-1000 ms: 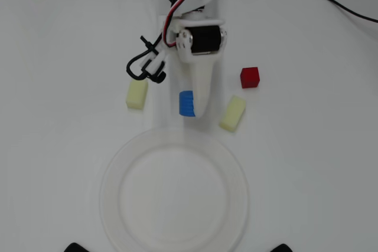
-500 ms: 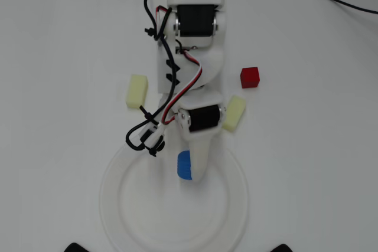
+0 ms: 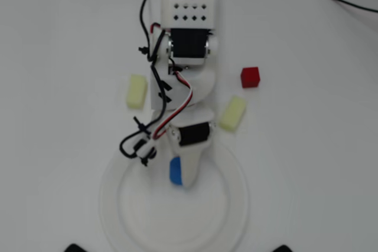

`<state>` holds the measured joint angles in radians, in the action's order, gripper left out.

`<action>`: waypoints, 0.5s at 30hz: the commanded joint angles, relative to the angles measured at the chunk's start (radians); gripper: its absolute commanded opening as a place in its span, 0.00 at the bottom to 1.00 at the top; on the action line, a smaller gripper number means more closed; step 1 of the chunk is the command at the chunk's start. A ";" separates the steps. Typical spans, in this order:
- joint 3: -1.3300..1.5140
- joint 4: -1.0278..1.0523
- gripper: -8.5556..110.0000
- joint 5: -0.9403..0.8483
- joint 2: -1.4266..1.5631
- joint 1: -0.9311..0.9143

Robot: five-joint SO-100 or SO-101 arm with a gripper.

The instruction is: Grasp a blue block and put it in the dish.

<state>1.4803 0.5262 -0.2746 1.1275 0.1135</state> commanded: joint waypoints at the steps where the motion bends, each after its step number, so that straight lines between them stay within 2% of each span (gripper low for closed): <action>1: -0.064 0.032 0.26 0.014 0.034 -0.005; 7: -0.078 0.124 0.36 0.035 0.100 -0.020; 15: -0.161 0.431 0.47 0.083 0.249 -0.041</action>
<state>1.3867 0.8606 -0.2040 1.2517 0.0859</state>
